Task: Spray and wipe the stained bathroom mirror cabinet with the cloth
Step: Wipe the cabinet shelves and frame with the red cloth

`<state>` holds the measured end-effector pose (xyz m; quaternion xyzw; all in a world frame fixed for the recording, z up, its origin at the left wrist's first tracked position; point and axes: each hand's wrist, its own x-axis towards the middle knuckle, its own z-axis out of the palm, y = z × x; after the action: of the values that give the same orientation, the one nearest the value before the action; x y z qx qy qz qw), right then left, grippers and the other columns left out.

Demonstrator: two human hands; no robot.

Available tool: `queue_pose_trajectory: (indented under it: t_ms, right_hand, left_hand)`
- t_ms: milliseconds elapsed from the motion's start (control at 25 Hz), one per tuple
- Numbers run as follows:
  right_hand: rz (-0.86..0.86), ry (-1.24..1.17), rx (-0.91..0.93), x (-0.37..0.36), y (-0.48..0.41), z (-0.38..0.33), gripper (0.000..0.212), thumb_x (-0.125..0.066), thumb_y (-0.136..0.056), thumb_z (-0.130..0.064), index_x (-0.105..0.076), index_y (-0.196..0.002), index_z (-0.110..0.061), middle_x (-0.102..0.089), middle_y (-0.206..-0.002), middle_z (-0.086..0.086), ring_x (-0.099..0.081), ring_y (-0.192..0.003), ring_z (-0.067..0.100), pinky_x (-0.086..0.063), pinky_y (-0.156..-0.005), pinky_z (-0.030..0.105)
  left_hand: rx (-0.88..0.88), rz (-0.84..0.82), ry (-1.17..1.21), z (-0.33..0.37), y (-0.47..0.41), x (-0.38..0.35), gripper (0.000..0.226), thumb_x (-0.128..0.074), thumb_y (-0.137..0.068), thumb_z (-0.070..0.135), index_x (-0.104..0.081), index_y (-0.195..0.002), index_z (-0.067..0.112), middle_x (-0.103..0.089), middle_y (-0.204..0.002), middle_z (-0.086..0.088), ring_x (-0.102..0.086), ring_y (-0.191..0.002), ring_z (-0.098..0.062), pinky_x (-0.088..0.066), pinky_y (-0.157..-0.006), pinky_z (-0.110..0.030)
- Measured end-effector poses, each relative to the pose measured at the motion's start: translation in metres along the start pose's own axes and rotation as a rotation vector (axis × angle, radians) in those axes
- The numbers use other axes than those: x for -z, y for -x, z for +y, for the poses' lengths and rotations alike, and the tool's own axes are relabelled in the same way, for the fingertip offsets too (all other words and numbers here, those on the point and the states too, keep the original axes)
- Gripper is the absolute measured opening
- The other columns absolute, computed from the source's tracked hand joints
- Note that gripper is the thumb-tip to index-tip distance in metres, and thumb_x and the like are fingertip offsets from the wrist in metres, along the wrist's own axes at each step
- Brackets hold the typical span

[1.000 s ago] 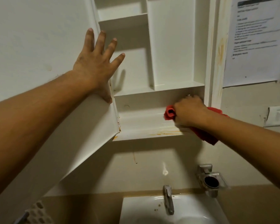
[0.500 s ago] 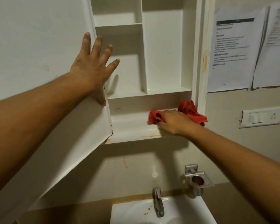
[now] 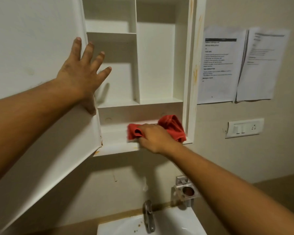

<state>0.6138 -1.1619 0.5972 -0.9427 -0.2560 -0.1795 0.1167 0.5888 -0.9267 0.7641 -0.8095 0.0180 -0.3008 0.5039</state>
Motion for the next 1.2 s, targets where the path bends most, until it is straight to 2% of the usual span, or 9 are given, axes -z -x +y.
queue_pose_trajectory:
  t_ms: [160, 320, 400, 560, 680, 880, 1000, 1080, 1200]
  right_hand:
    - [0.055, 0.243, -0.382, 0.002, -0.006, 0.023, 0.037, -0.049, -0.098, -0.034, -0.062, -0.126, -0.014, -0.064, -0.119, 0.012, -0.065, -0.104, 0.034, -0.055, -0.091, 0.044]
    - [0.023, 0.013, -0.075, -0.024, -0.017, -0.036, 0.039, -0.05, -0.094, -0.032, -0.064, -0.127, -0.015, -0.067, -0.118, 0.013, -0.064, -0.104, 0.036, -0.051, -0.092, 0.041]
    - [-0.035, -0.124, -0.076, -0.001, -0.008, -0.013, 0.027, -0.052, -0.096, -0.026, -0.066, -0.119, -0.019, -0.07, -0.114, 0.008, -0.067, -0.101, 0.03, -0.055, -0.091, 0.04]
    - [-0.084, 0.216, -0.318, 0.02, -0.007, 0.033, 0.028, -0.049, -0.099, -0.036, -0.066, -0.112, -0.017, -0.068, -0.105, 0.006, -0.067, -0.092, 0.028, -0.059, -0.082, 0.041]
    - [-0.108, 0.456, -0.369, 0.012, -0.024, 0.021, 0.041, -0.041, -0.103, -0.044, -0.068, -0.102, -0.012, -0.065, -0.092, 0.008, -0.064, -0.082, 0.026, -0.047, -0.073, 0.036]
    - [-0.339, 0.77, -0.48, 0.023, -0.026, 0.01, 0.041, -0.049, -0.098, -0.048, -0.062, -0.108, -0.011, -0.065, -0.101, 0.011, -0.065, -0.096, 0.033, -0.051, -0.088, 0.042]
    - [-0.349, 0.522, -0.571, 0.048, -0.022, 0.009, 0.044, -0.059, -0.096, -0.052, -0.058, -0.105, -0.009, -0.064, -0.091, 0.008, -0.068, -0.09, 0.028, -0.057, -0.087, 0.039]
    - [-0.068, 0.132, -0.662, 0.058, -0.019, 0.012, 0.034, -0.061, -0.094, -0.045, -0.061, -0.096, -0.011, -0.068, -0.084, 0.006, -0.072, -0.075, 0.026, -0.06, -0.08, 0.04]
    - [0.458, -0.423, -0.848, 0.037, -0.015, 0.005, 0.027, -0.05, -0.096, -0.031, -0.066, -0.087, -0.011, -0.064, -0.085, 0.005, -0.065, -0.075, 0.027, -0.055, -0.073, 0.037]
  left_hand:
    - [-0.004, -0.011, -0.021, 0.002, -0.001, 0.002, 0.155, -0.045, -0.044, 0.108, 0.012, -0.163, 0.024, 0.008, -0.17, -0.021, 0.008, -0.152, -0.054, -0.001, -0.118, -0.072]
    - [0.006, 0.004, -0.027, 0.003, -0.002, 0.0, 0.154, -0.045, -0.044, 0.107, 0.01, -0.163, 0.025, 0.007, -0.17, -0.02, 0.007, -0.152, -0.054, 0.0, -0.118, -0.072]
    - [0.002, 0.008, -0.022, 0.002, -0.002, -0.001, 0.155, -0.043, -0.043, 0.108, 0.009, -0.163, 0.026, 0.007, -0.17, -0.02, 0.007, -0.152, -0.053, 0.002, -0.118, -0.072]
    - [-0.01, 0.015, -0.032, 0.002, -0.003, -0.004, 0.155, -0.04, -0.042, 0.109, 0.008, -0.164, 0.026, 0.006, -0.171, -0.019, 0.007, -0.153, -0.053, 0.004, -0.117, -0.072]
    - [-0.014, 0.012, -0.028, 0.001, -0.002, -0.004, 0.154, -0.038, -0.042, 0.109, 0.005, -0.164, 0.026, 0.003, -0.171, -0.018, 0.006, -0.153, -0.052, 0.005, -0.117, -0.072]
    - [-0.003, -0.003, -0.02, 0.001, -0.002, -0.004, 0.153, -0.043, -0.043, 0.107, 0.003, -0.164, 0.025, 0.001, -0.171, -0.018, 0.007, -0.153, -0.051, 0.005, -0.117, -0.072]
    - [0.009, -0.016, -0.016, 0.003, -0.001, -0.001, 0.152, -0.048, -0.045, 0.105, 0.001, -0.164, 0.026, -0.002, -0.171, -0.018, 0.005, -0.153, -0.052, 0.005, -0.116, -0.073]
    - [0.014, -0.013, -0.016, 0.003, -0.002, -0.002, 0.152, -0.05, -0.045, 0.104, 0.001, -0.164, 0.026, -0.001, -0.171, -0.018, 0.005, -0.153, -0.053, 0.006, -0.116, -0.074]
    - [0.012, -0.009, -0.01, 0.004, -0.001, -0.001, 0.151, -0.051, -0.047, 0.104, 0.002, -0.164, 0.025, 0.0, -0.171, -0.019, 0.007, -0.152, -0.054, 0.008, -0.115, -0.075]
